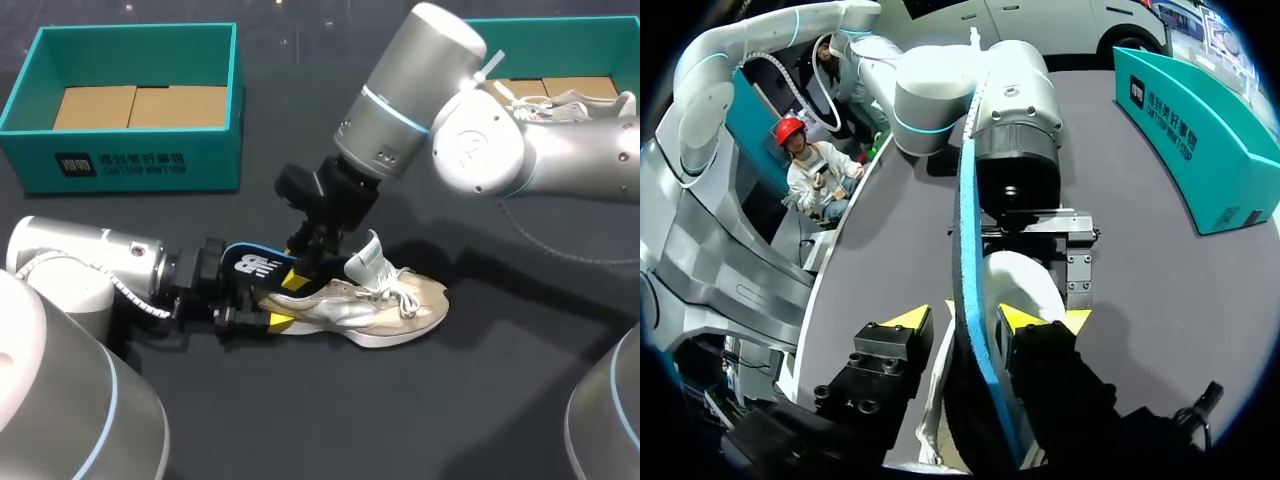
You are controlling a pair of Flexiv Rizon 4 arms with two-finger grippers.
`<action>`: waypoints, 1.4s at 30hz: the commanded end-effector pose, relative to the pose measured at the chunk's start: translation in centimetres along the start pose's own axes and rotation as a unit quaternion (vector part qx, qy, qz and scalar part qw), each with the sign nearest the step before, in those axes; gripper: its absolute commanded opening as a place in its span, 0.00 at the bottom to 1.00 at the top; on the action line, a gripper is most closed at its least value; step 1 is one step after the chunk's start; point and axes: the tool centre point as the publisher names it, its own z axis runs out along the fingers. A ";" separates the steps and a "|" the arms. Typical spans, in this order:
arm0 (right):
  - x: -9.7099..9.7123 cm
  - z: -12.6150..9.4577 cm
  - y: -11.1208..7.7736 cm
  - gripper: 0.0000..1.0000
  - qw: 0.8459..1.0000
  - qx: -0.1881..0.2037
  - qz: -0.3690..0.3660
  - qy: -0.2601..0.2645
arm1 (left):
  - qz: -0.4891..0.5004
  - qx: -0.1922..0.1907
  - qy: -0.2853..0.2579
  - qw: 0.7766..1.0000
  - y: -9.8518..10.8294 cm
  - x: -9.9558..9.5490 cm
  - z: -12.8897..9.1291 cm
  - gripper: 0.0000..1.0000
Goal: Take the shoe out of the shoebox, open the shoe tongue, remove and reinsert the insole, then place the shoe into the shoebox
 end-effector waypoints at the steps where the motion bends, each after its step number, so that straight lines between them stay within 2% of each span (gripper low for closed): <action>1: -0.3 0.6 0.3 0.31 1.000 0.000 -0.002 0.002 | 0.000 -0.001 -0.001 1.000 0.1 0.1 0.1 0.00; 2: -0.2 0.6 0.4 0.24 1.000 0.000 -0.002 0.002 | 0.000 -0.001 -0.001 1.000 0.1 0.1 0.1 0.00; 4: -0.2 0.7 0.5 0.00 1.000 0.001 -0.002 0.002 | 0.000 -0.001 -0.001 1.000 0.1 0.1 0.1 0.00; 9: 0.1 0.8 0.5 0.00 1.000 -0.005 -0.002 -0.001 | 0.000 -0.001 -0.001 1.000 0.1 0.1 0.1 0.00; 15: 0.9 -0.4 1.6 0.00 1.000 -0.005 -0.024 -0.011 | 0.000 -0.001 -0.001 1.000 0.1 0.1 0.1 0.00; 20: 1.6 -1.5 3.4 0.00 0.997 -0.041 -0.068 -0.002 | 0.000 -0.001 -0.001 1.000 0.1 0.1 0.1 0.00; 21: 2.0 -1.9 4.2 0.00 0.996 -0.045 -0.080 -0.004 | 0.000 -0.001 -0.001 1.000 0.1 0.1 0.1 0.00; 36: 2.0 -1.9 4.2 0.00 0.996 -0.045 -0.080 -0.004 | 0.000 -0.001 -0.001 1.000 0.1 0.1 0.1 0.00; 39: 2.1 -2.6 6.3 0.00 0.992 -0.073 -0.103 0.004 | 0.000 -0.001 -0.001 1.000 0.1 0.1 0.1 0.00; 42: 2.0 -4.4 8.1 0.00 0.989 -0.090 -0.120 0.006 | 0.000 -0.001 -0.001 1.000 0.1 0.1 0.1 0.00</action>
